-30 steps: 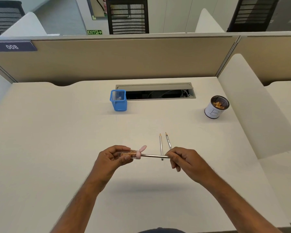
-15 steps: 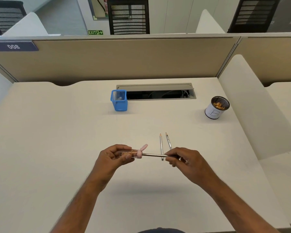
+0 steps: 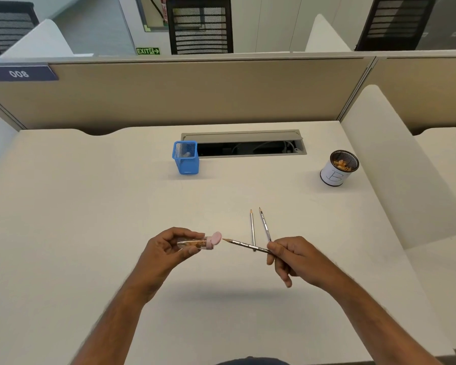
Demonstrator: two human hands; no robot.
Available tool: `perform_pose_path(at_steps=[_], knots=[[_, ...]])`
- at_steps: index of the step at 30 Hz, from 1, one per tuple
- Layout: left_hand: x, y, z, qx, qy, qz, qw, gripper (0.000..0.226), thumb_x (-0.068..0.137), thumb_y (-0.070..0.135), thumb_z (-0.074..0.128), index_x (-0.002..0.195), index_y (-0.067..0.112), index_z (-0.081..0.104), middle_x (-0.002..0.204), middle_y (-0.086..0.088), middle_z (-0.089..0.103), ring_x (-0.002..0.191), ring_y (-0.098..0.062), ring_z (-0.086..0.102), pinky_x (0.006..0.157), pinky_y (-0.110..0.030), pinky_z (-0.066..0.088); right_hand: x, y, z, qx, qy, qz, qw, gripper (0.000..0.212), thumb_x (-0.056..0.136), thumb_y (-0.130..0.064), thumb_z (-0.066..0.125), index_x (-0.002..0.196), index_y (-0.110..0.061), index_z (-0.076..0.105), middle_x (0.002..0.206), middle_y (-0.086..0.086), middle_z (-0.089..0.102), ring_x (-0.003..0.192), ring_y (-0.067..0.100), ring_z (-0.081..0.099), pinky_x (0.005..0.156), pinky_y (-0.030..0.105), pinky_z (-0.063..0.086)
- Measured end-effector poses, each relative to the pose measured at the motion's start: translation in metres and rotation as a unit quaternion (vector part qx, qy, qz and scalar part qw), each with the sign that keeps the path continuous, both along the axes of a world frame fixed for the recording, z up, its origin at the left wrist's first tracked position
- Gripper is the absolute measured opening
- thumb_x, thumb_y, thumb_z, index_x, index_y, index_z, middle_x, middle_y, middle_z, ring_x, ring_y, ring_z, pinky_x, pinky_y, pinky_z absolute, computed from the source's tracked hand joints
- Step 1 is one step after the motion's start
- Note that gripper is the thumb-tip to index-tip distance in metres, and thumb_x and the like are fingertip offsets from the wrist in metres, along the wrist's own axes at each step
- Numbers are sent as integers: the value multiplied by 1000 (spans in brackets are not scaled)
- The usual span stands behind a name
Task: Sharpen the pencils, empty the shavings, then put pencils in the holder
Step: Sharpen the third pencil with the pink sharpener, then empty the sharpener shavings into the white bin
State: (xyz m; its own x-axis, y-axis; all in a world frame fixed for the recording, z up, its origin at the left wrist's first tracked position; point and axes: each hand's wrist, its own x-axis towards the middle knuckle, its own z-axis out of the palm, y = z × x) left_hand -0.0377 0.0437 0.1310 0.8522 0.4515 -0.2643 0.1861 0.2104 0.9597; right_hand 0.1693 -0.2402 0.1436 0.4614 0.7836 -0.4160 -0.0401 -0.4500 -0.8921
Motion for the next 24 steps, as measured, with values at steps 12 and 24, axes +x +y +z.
perform_pose_path(at_steps=[12,24], knots=[[-7,2,-16,-70,-7,65,995,69,69,44,106,113,2,74,127,-23,82,125,-36,78,100,-33,66,-13,4,-22,-18,-5,-17,1000,22,112,-40,46,96,-28,56,71,6,72,51,22,60,50,18,36],[-11,4,-28,-82,5,69,994,67,67,47,107,108,5,75,128,-23,82,125,-36,78,101,-36,66,-37,47,-74,-159,-160,-66,972,22,110,-41,47,97,-24,44,72,5,77,53,26,68,60,32,52]])
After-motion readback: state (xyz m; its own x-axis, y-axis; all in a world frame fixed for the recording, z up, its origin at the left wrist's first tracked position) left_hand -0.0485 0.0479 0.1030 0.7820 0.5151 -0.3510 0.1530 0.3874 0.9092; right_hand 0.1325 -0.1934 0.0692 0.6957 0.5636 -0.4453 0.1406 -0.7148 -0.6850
